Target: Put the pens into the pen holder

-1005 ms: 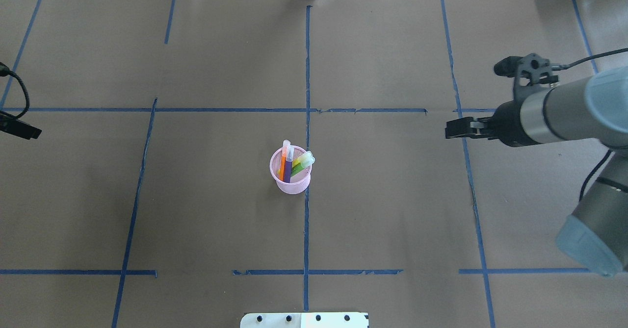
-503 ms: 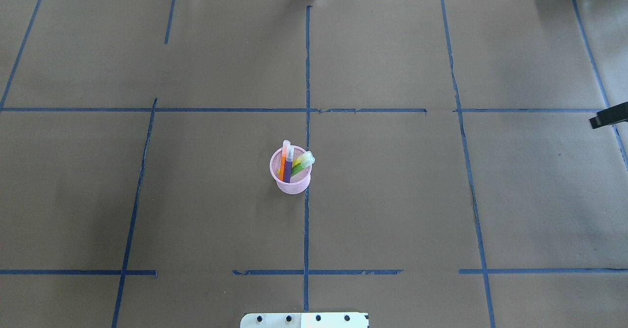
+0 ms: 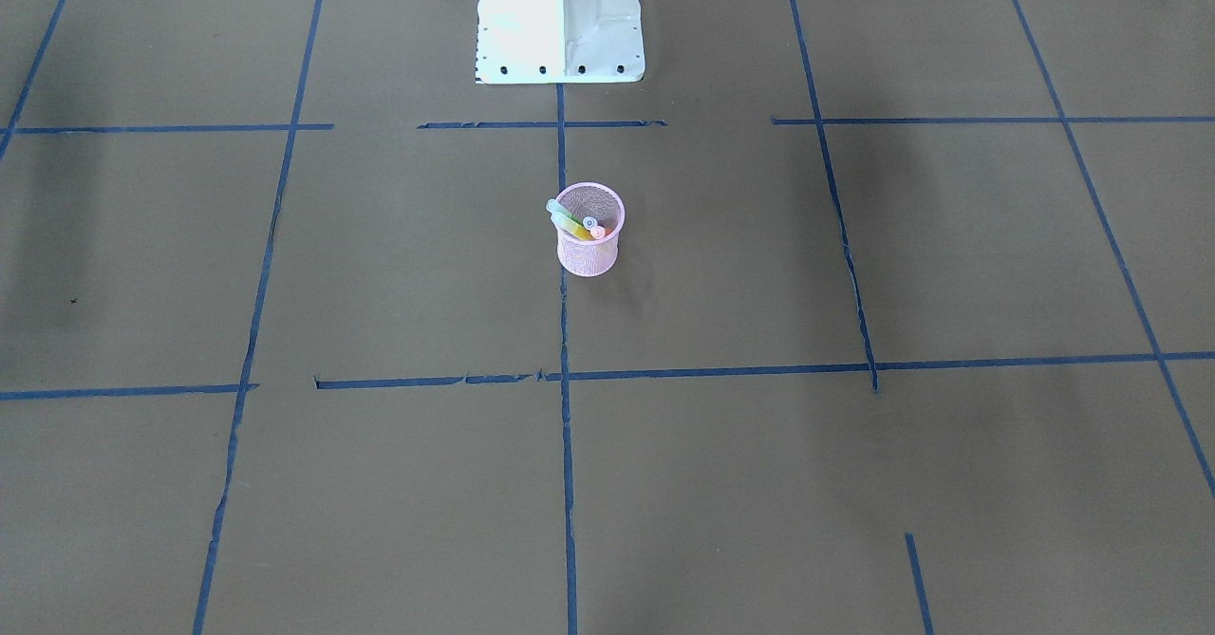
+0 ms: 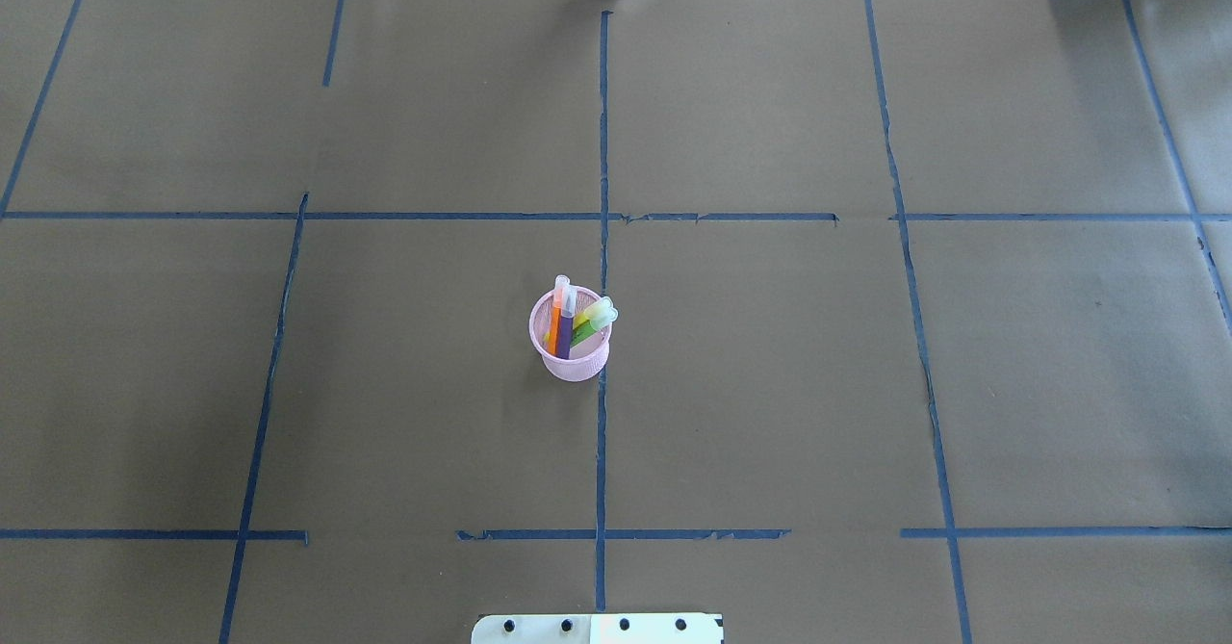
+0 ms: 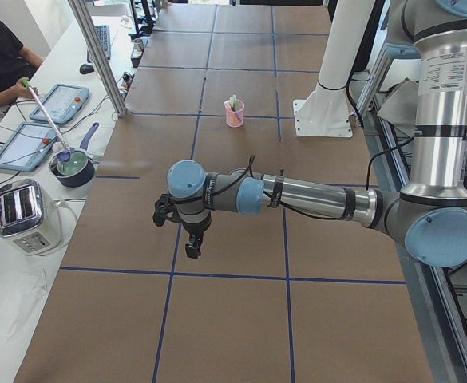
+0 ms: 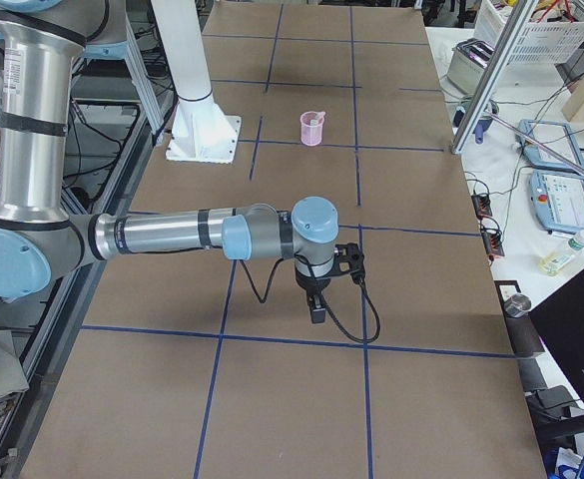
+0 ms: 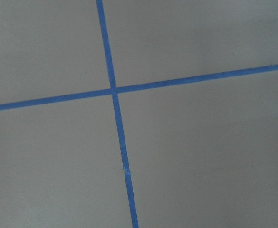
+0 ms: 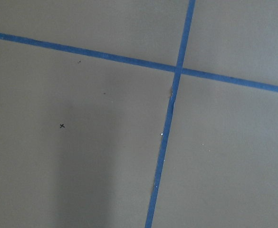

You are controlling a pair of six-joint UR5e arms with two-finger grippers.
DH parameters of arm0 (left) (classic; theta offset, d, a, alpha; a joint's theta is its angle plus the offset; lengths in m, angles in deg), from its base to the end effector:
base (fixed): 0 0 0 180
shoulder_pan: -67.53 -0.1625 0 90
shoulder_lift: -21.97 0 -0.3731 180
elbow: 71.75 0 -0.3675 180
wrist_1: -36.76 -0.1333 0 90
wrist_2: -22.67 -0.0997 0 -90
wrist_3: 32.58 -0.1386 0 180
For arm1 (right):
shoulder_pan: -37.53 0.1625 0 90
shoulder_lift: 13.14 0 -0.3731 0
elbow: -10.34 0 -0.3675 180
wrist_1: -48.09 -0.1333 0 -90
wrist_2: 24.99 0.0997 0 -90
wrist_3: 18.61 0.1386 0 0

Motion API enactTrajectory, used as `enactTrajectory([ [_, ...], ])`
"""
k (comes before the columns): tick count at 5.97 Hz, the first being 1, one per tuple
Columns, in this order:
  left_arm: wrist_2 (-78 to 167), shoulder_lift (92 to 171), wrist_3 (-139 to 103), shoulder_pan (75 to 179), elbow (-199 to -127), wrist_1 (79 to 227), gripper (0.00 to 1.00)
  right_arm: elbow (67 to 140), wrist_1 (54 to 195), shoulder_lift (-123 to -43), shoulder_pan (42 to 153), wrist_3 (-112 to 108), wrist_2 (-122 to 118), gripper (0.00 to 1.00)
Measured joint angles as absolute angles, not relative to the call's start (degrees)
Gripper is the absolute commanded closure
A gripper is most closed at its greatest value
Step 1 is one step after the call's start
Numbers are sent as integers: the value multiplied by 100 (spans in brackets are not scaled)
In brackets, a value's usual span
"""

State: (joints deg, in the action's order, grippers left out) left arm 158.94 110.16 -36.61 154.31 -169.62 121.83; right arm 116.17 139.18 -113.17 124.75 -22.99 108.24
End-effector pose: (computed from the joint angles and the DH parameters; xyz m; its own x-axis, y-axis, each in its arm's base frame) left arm -0.0075 -0.4564 0.5904 0.6837 0.1231 -0.7193 -0.1045 0.9920 0.0704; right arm 0.0185 -0.4097 0.5852 0.7192 -0.1673 0.6744 0.1036 0.9856 0.1340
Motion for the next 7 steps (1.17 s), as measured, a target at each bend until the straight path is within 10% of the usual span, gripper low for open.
enactTrajectory([
  [7, 15917, 10684, -3615, 15458, -17287, 12364, 0, 11486, 13891, -11400, 12569, -2353, 10992, 0],
])
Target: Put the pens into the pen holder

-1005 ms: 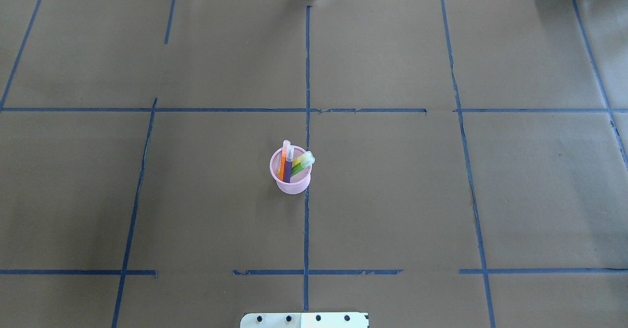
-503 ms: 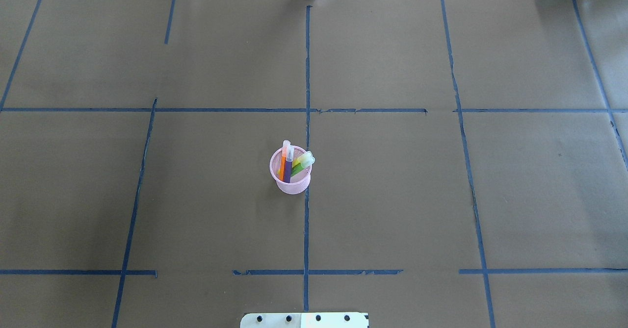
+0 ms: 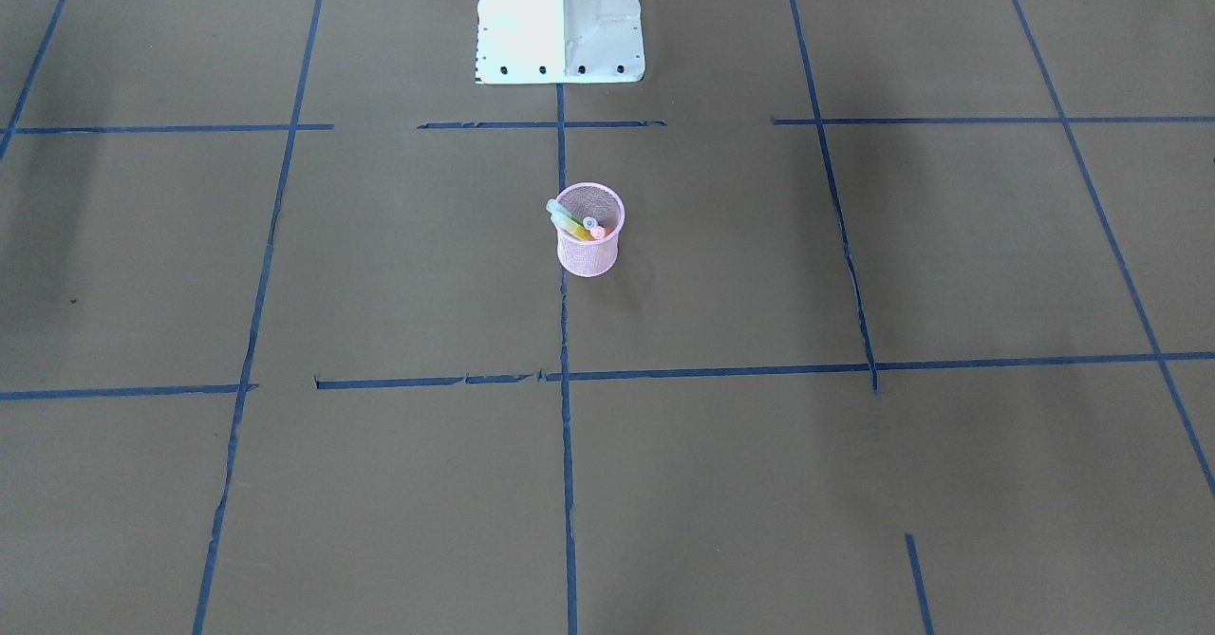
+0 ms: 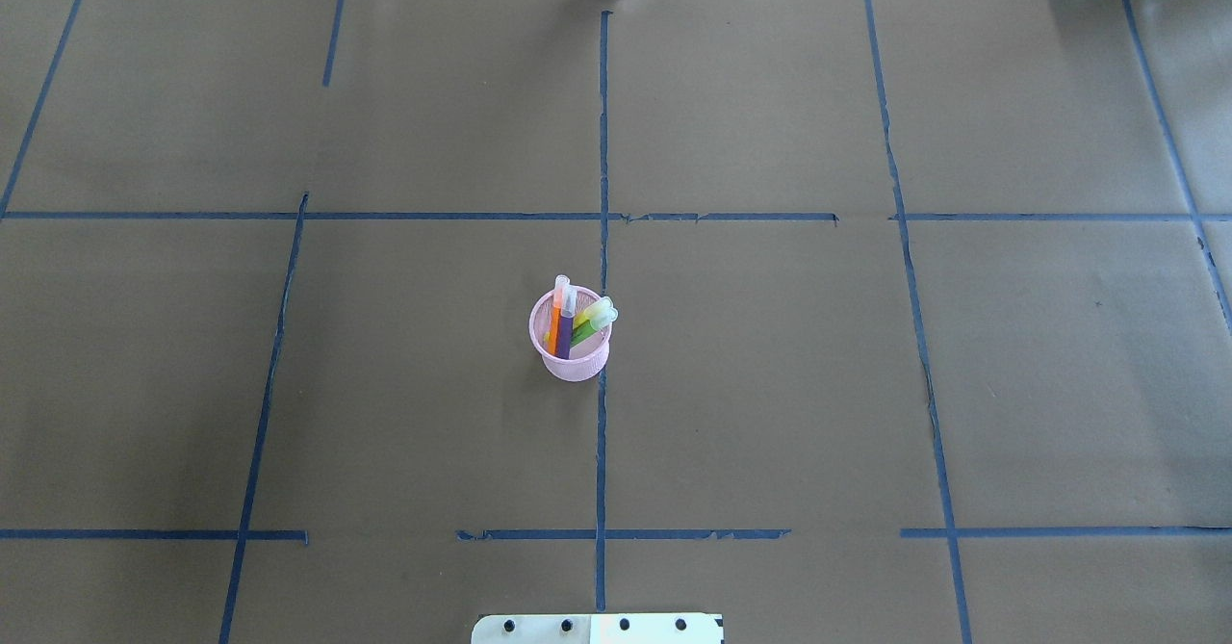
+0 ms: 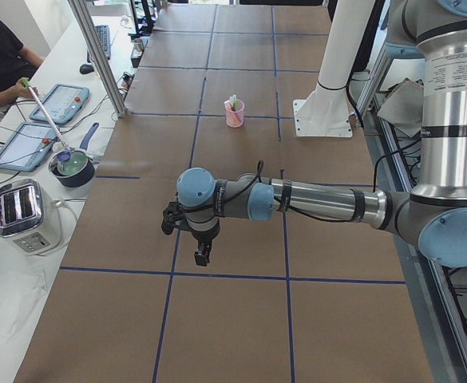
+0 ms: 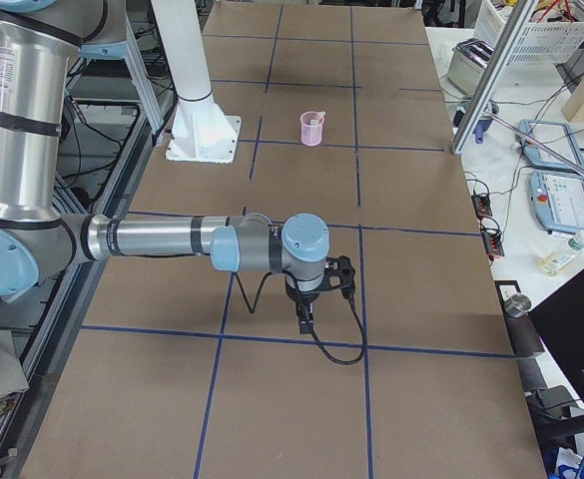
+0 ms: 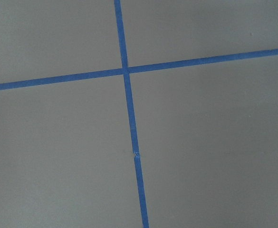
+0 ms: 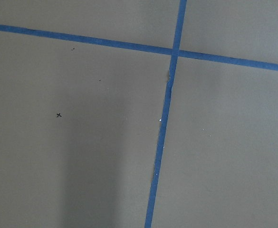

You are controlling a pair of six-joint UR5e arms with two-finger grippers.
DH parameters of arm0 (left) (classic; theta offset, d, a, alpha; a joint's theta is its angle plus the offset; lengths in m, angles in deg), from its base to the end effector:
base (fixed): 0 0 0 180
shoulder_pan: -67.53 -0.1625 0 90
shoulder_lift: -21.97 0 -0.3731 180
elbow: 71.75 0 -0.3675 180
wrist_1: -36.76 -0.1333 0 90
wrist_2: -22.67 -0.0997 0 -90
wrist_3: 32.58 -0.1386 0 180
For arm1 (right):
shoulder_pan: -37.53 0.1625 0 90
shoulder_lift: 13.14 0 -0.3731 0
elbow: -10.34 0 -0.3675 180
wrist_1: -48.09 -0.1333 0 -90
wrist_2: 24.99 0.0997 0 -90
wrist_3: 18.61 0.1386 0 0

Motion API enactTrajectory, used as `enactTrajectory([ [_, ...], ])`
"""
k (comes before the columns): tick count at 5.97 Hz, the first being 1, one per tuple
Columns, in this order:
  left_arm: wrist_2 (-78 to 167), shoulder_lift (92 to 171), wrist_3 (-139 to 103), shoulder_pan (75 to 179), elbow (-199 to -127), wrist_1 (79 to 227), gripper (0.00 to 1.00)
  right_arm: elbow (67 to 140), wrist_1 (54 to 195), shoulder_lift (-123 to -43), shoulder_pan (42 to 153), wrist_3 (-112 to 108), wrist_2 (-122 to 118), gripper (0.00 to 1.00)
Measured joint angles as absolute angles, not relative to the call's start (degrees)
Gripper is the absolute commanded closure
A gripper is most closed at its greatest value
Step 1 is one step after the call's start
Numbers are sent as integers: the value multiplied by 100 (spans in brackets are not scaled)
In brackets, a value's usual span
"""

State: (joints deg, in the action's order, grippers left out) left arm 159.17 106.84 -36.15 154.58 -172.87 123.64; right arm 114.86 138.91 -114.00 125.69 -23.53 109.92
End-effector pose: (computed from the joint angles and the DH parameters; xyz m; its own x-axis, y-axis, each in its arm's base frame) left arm -0.0103 -0.4376 0.5860 0.6810 0.1337 -0.7199 -0.0940 0.9910 0.0951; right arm 0.0226 -0.4018 0.5986 0.7014 -0.1431 0.6983 0.0926 0.9896 0.1098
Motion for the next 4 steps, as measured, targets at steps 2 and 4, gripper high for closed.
enactTrajectory([
  [2, 15928, 10441, -3611, 15451, -17449, 12364, 0, 11468, 13894, -11422, 12569, -2345, 10979, 0],
  [4, 15916, 10401, -3626, 15446, -17582, 12387, 0, 11429, 13903, -11442, 12569, -2323, 11013, 0],
])
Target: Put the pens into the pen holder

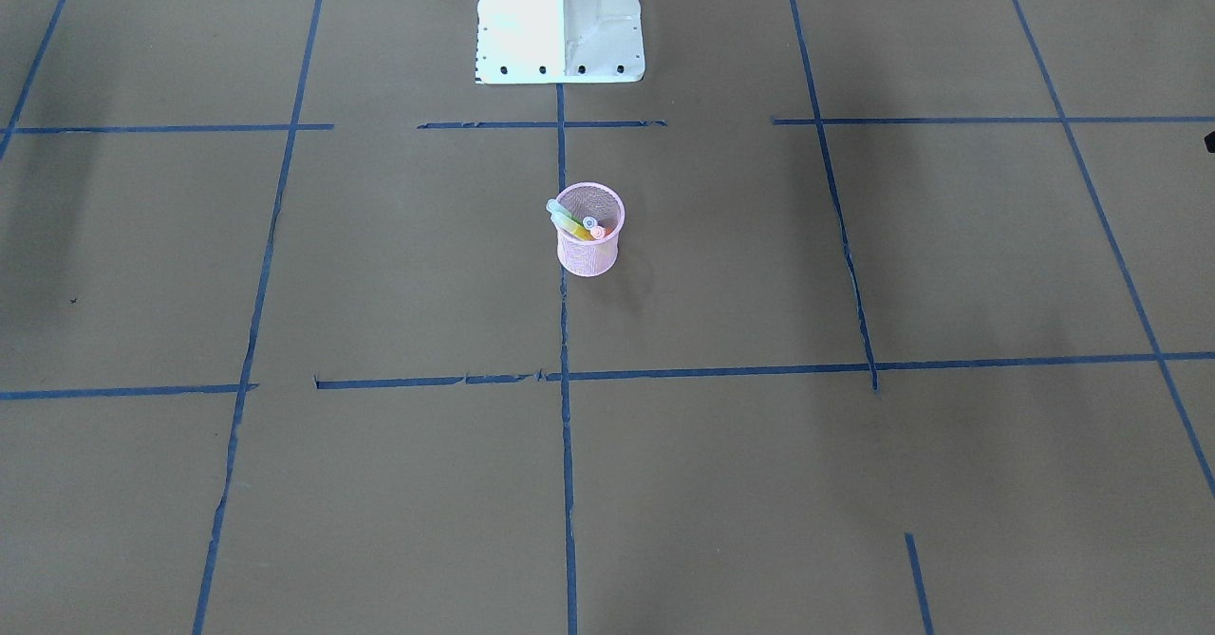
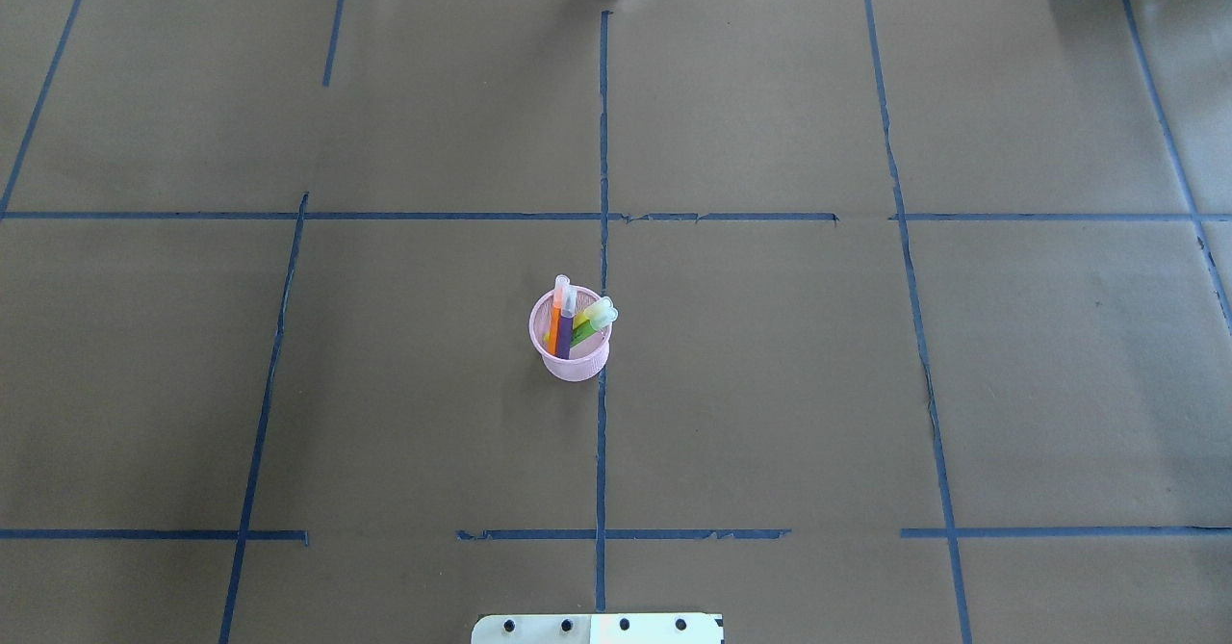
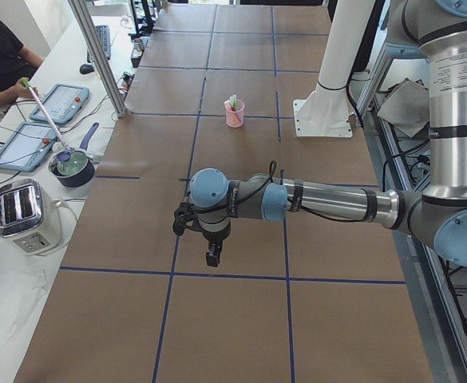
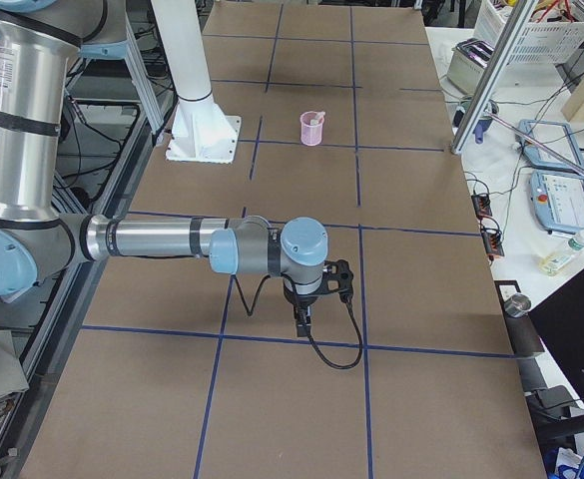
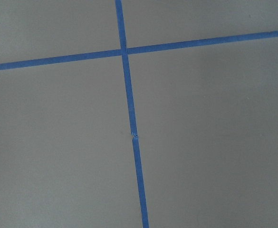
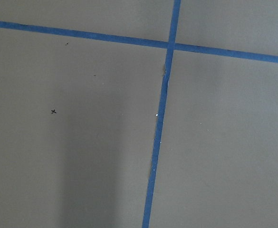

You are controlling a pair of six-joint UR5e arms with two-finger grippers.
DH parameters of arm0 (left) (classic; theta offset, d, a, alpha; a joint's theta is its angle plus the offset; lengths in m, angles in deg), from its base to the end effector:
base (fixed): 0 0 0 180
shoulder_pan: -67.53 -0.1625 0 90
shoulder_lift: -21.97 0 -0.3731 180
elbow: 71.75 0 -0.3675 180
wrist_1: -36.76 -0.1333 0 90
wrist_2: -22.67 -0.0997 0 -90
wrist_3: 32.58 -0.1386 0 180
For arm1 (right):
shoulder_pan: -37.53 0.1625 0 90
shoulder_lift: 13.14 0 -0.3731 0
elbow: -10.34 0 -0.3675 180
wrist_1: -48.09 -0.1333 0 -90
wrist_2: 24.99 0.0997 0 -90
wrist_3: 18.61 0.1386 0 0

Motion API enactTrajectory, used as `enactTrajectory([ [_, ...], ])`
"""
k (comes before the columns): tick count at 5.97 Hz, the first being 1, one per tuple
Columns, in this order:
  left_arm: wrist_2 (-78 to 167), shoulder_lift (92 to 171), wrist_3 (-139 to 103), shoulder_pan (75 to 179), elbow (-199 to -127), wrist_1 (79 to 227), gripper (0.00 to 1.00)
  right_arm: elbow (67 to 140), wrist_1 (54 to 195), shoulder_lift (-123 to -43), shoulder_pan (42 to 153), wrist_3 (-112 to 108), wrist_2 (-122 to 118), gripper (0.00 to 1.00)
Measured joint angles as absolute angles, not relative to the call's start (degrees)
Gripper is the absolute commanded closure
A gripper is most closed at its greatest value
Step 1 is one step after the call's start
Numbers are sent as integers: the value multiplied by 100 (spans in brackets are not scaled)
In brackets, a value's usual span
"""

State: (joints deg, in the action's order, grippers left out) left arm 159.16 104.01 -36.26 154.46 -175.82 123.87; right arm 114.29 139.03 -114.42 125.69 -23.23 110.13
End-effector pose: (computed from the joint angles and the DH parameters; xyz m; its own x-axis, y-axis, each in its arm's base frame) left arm -0.0103 -0.4198 0.5826 0.6805 0.1414 -0.7190 -0.0973 0.9900 0.1025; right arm 0.0223 -0.3977 0.6060 0.6997 -0.1244 0.7035 0.0887 0.9922 0.0871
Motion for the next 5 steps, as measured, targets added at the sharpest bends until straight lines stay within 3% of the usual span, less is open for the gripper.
enactTrajectory([
  [5, 15886, 10054, -3639, 15452, -17649, 12670, 0, 11542, 13905, -11399, 12557, -2301, 11213, 0],
])
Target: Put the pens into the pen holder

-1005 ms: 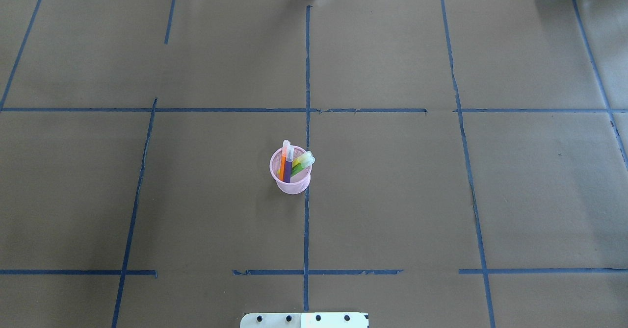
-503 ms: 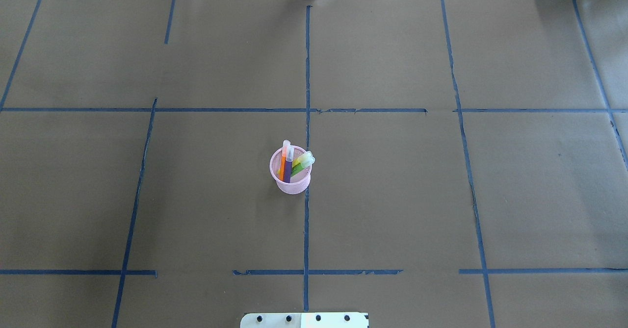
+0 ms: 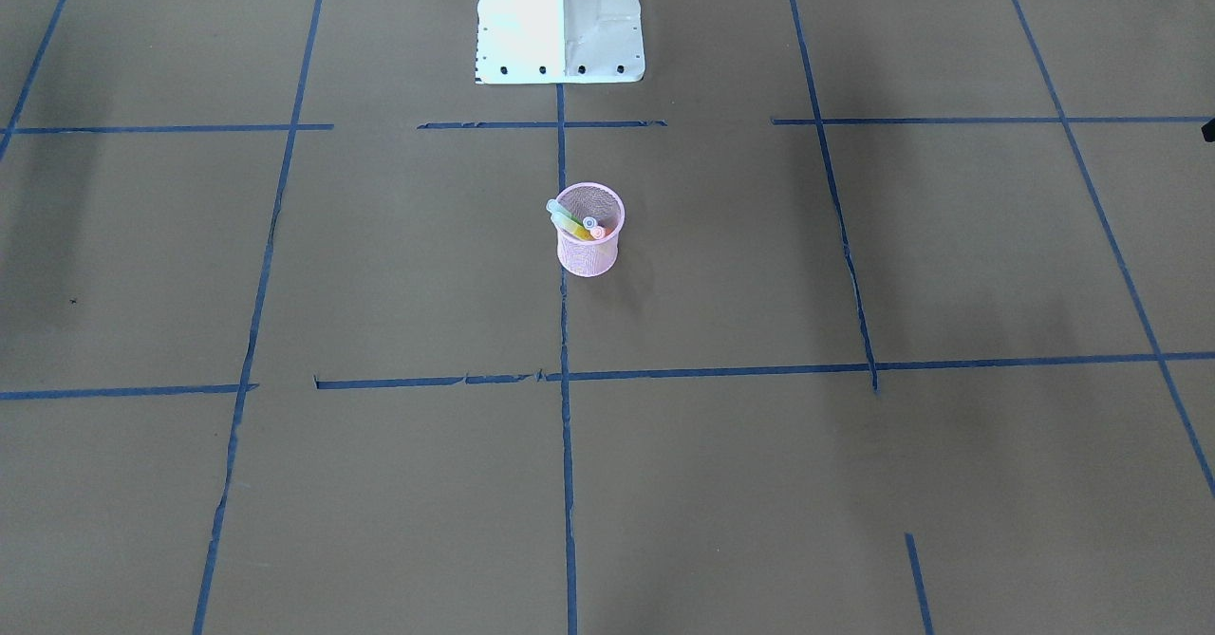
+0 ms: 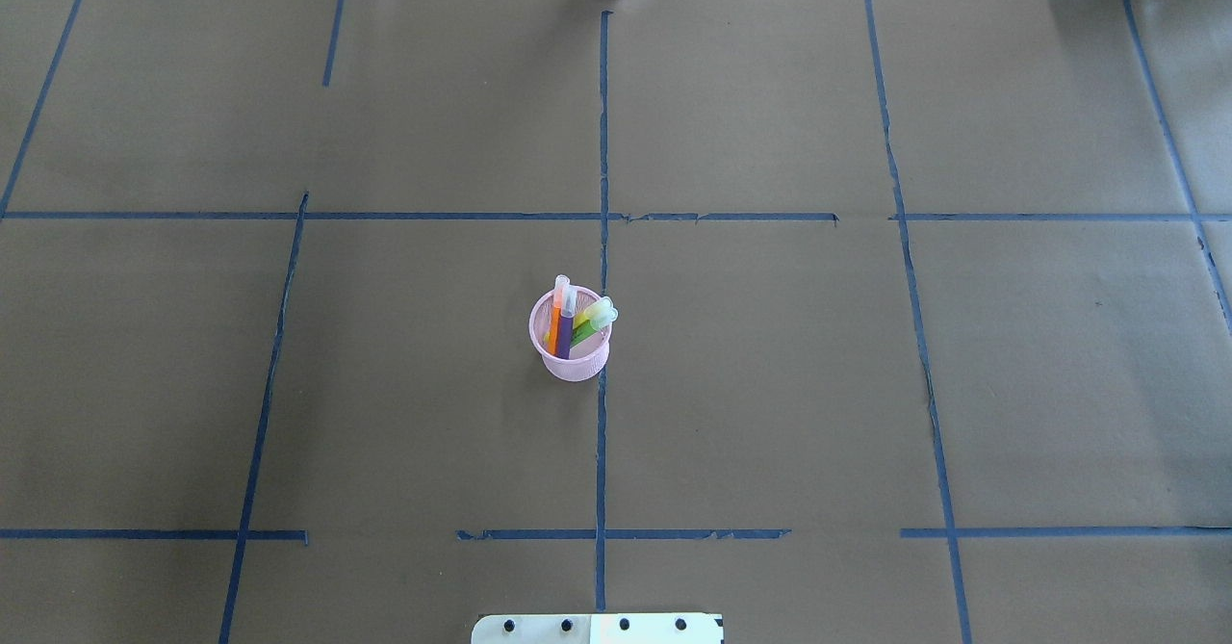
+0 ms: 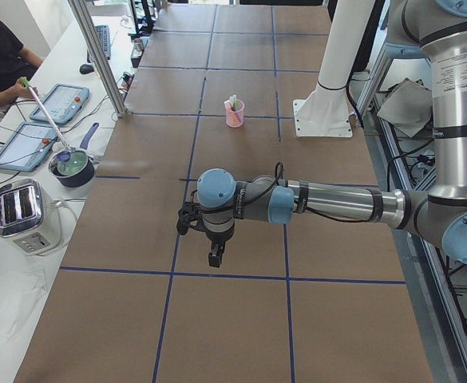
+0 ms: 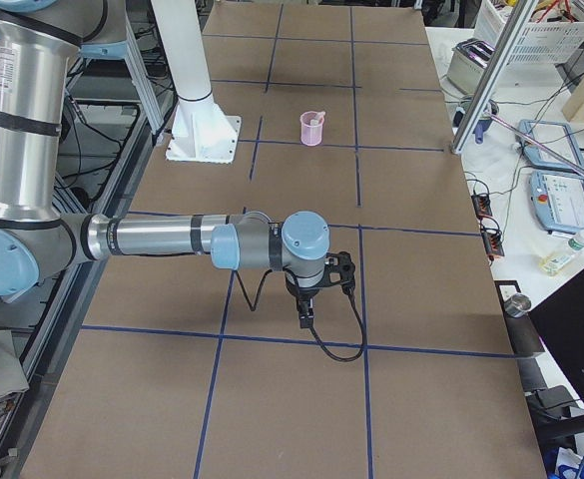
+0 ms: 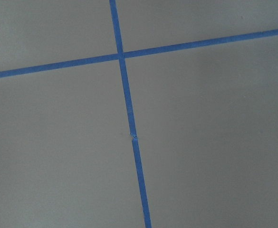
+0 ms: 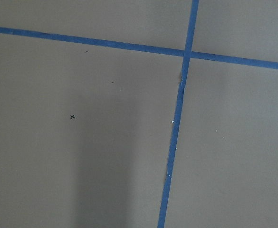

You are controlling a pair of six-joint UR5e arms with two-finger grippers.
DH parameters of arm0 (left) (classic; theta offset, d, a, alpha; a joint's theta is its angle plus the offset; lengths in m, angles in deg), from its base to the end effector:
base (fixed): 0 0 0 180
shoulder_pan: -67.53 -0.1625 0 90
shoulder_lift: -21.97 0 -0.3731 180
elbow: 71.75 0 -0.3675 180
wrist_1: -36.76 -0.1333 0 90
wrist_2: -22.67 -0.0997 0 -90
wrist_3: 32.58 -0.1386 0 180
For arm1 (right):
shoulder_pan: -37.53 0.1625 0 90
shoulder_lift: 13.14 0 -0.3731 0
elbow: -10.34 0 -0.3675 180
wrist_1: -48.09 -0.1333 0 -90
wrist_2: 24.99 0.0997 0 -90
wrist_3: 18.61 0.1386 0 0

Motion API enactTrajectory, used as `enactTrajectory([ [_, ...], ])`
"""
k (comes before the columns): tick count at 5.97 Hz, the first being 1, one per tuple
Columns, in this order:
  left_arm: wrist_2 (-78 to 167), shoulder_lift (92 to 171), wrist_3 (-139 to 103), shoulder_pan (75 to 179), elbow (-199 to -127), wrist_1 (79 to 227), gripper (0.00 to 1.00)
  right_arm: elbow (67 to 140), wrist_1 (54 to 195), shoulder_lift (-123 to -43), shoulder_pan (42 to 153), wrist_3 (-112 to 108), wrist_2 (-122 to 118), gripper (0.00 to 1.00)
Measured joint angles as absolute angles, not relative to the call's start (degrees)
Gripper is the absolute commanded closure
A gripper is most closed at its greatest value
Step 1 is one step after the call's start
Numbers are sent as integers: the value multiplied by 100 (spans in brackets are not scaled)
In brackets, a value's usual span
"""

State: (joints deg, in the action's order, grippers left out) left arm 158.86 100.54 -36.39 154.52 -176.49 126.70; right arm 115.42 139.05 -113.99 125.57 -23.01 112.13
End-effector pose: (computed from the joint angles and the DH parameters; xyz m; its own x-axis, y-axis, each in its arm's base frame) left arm -0.0123 -0.3991 0.5971 0.6842 0.1433 -0.7151 -0.0981 0.9897 0.1044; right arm 0.0180 -0.4020 0.5903 0.6740 -0.1414 0.7251 0.0861 0.9899 0.1130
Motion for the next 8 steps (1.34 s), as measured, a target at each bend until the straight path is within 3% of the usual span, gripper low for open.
enactTrajectory([
  [4, 15885, 10059, -3635, 15455, -17574, 12614, 0, 11528, 13838, -11389, 12499, -2318, 10969, 0],
  [8, 15870, 10786, -3409, 15436, -17521, 12107, 0, 11370, 13868, -11402, 12298, -2281, 10762, 0],
])
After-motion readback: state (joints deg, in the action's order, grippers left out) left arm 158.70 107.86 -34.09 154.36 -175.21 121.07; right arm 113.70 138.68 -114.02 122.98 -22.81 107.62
